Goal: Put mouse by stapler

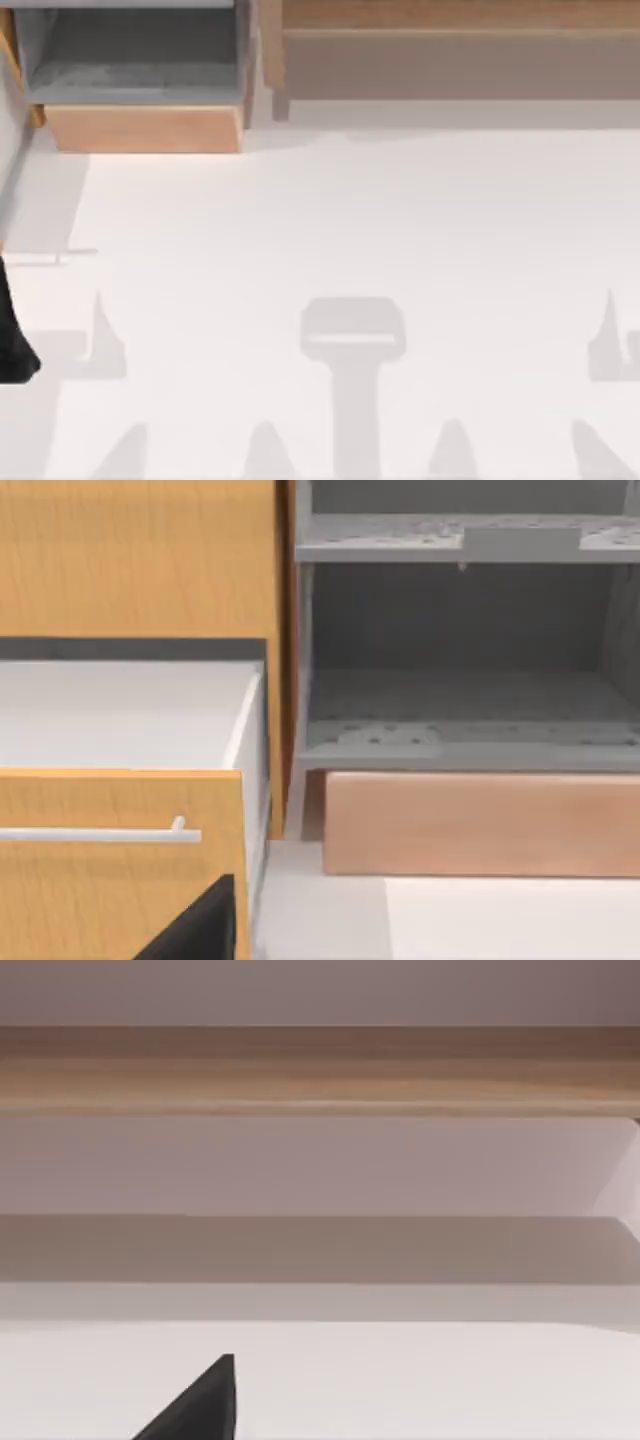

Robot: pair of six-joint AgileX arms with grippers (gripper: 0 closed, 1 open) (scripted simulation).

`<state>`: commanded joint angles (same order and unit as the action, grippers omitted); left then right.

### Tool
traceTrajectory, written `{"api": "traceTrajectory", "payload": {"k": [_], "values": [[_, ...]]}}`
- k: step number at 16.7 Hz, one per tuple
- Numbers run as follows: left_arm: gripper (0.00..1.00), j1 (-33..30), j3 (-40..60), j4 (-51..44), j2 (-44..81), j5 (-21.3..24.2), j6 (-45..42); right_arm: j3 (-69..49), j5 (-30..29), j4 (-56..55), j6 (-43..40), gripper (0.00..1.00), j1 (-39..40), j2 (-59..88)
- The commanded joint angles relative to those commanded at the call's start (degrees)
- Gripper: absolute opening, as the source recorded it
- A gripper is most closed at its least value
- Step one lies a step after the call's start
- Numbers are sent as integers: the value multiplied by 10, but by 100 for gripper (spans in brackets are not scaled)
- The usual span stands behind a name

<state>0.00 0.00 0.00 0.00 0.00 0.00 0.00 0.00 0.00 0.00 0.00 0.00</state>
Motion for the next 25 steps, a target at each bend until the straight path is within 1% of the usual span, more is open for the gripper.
{"api": "traceTrajectory", "payload": {"k": [3, 5, 7, 9, 12, 19, 25], "values": [[100, 1, 5, -3, 5, 0, -1, 0, 0, 0, 0, 100, 0, 0], [100, 4, 33, -21, 34, 2, -6, 0, 0, 0, 0, 100, 0, 0], [100, 9, 83, -52, 85, 4, -14, 0, 0, 0, 0, 100, 0, 0], [100, 18, 158, -95, 163, 7, -26, 0, 0, 0, 0, 100, 0, 0], [100, 36, 311, -175, 320, 11, -48, 0, 0, 0, 0, 100, 0, 0], [100, 99, 749, -404, 793, 15, -111, 0, 0, 0, 0, 100, 0, 0], [100, 161, 1078, -593, 1150, 14, -162, 0, 0, 0, 0, 100, 0, 0]]}}
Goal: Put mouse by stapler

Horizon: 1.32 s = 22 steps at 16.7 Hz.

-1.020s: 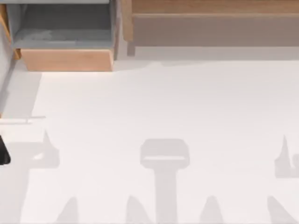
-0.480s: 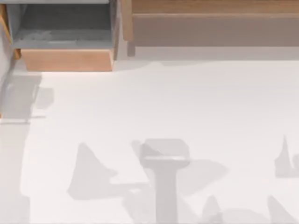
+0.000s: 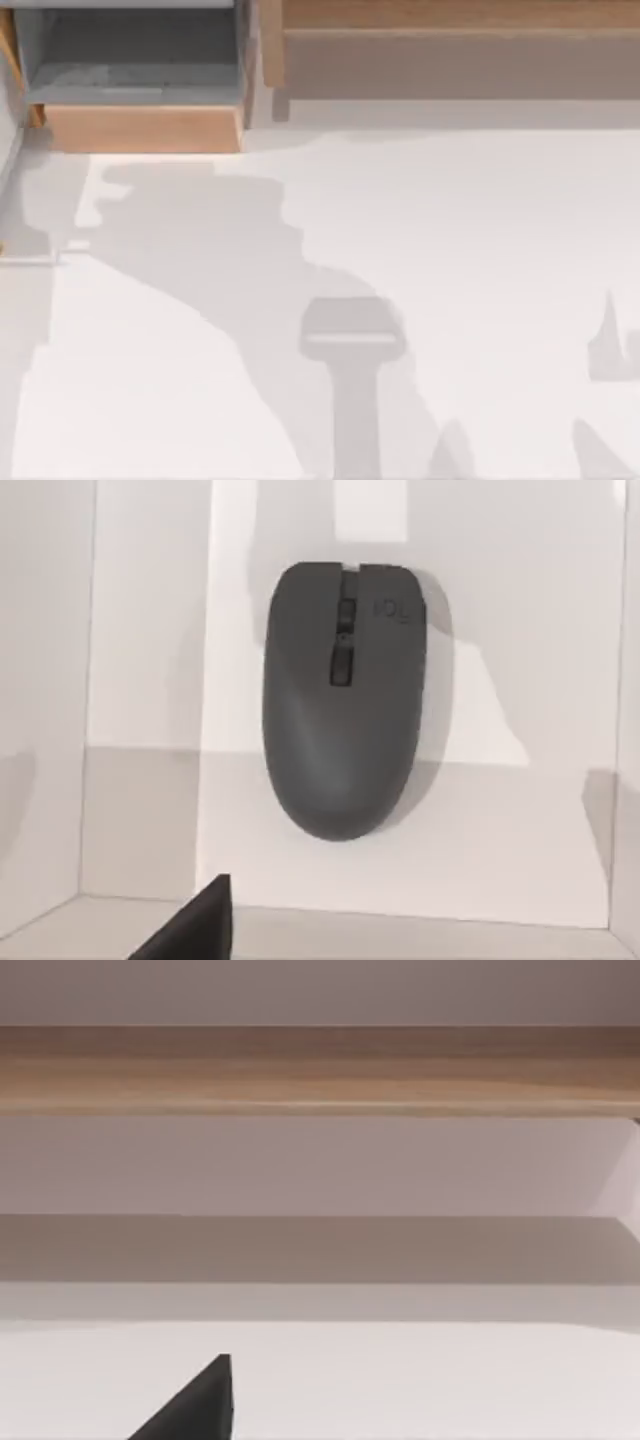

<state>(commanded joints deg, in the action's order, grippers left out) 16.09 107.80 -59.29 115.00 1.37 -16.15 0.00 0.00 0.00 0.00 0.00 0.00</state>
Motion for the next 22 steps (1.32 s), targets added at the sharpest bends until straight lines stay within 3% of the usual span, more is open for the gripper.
{"api": "traceTrajectory", "payload": {"k": [5, 9, 22], "values": [[100, 31, 218, -114, 225, 3, -28, 0, 0, 0, 0, 100, 0, 0], [100, 32, 321, -163, 329, 8, -41, 0, 0, 0, 0, 100, 0, 0], [100, 32, 325, -155, 350, 10, -46, 0, 0, 0, 0, 100, 0, 0]]}}
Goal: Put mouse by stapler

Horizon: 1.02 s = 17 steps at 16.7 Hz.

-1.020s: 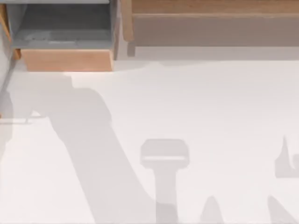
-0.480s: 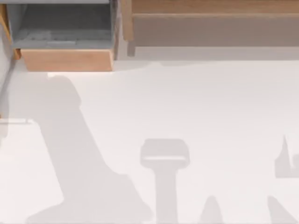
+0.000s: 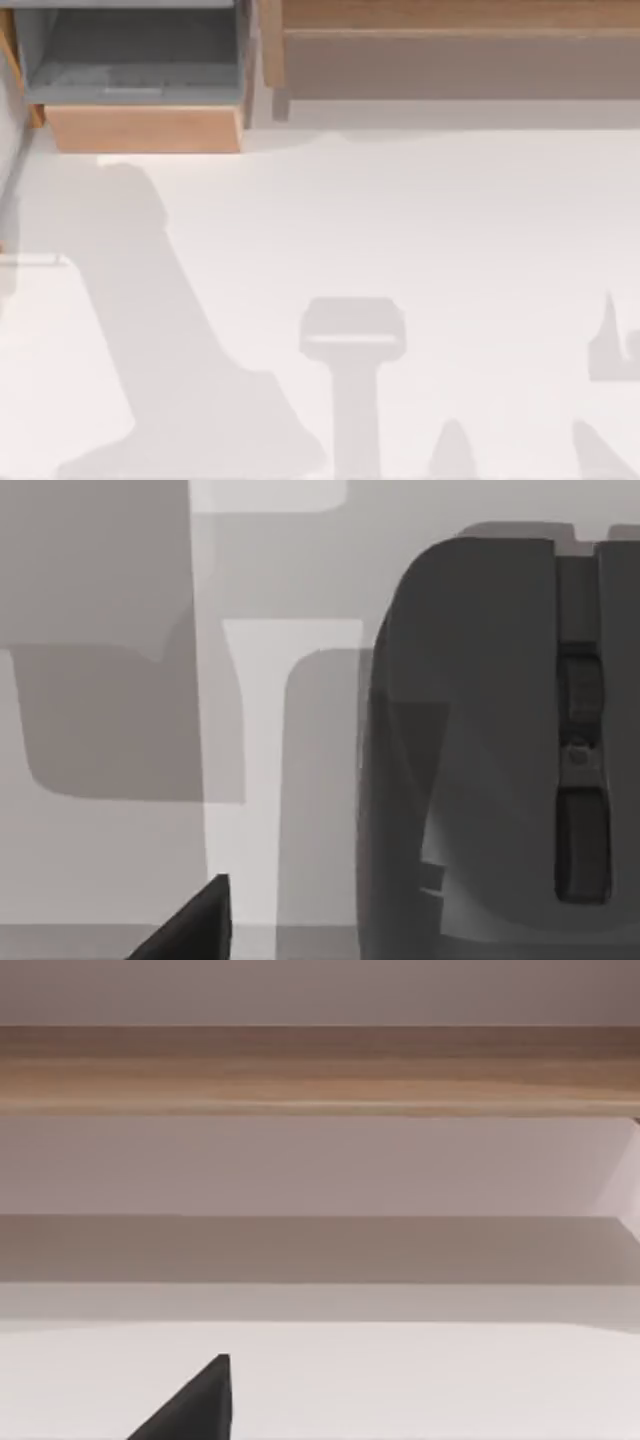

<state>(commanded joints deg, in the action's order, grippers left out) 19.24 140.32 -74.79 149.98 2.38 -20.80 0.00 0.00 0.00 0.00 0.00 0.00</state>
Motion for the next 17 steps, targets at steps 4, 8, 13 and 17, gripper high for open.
{"api": "traceTrajectory", "payload": {"k": [4, 8, 13, 17], "values": [[100, 0, -14, 13, -2, 0, 1, 0, 0, 0, 0, 100, 0, 0], [100, 0, -26, 26, -4, 0, 1, 0, 0, 0, 0, 100, 0, 0], [100, -4, -37, 45, 6, 0, 3, 0, 0, 0, 0, 100, 0, 0], [92, -4, -37, 45, 6, 0, 3, 0, 0, 0, 0, 100, 0, 0]]}}
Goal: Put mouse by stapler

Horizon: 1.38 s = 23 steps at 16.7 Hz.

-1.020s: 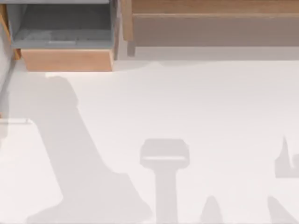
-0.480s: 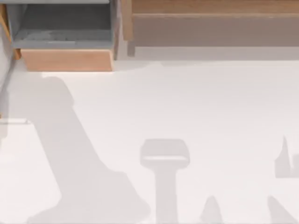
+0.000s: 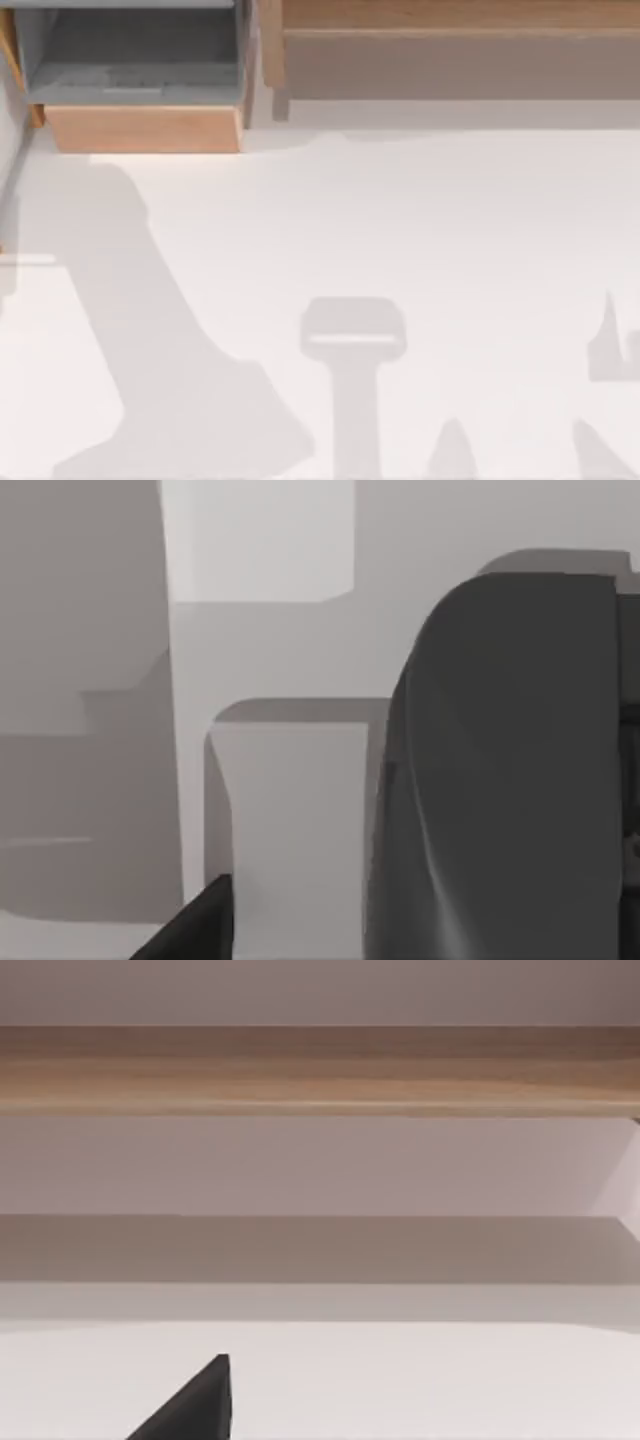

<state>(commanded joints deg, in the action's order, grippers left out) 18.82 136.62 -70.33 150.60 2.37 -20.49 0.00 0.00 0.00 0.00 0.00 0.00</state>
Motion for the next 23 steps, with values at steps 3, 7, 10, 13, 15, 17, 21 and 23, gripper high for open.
{"api": "traceTrajectory", "payload": {"k": [3, 7, 10, 13, 15, 17, 21, 23], "values": [[70, 0, 0, 0, 0, 0, 0, 0, 0, 0, 0, 100, 0, 0], [40, 0, 0, 0, 0, 0, 0, 0, 0, 0, 0, 100, 0, 0], [17, 0, 0, 0, 0, 0, 0, 0, 0, 0, 0, 100, 0, 0], [0, 0, 0, 0, 0, 0, 0, 0, 0, 0, 0, 100, 0, 0], [0, 0, 0, 0, 0, 0, 0, 0, 0, 0, 0, 100, 0, 0], [0, 0, 0, 0, 0, 0, 0, 0, 0, 0, 0, 100, 0, 0], [0, 1, 0, 0, -2, 0, -1, 0, 0, 0, 0, 100, 0, 0], [0, 2, 1, -2, -7, -1, -1, 0, 0, 0, 0, 100, 0, 0]]}}
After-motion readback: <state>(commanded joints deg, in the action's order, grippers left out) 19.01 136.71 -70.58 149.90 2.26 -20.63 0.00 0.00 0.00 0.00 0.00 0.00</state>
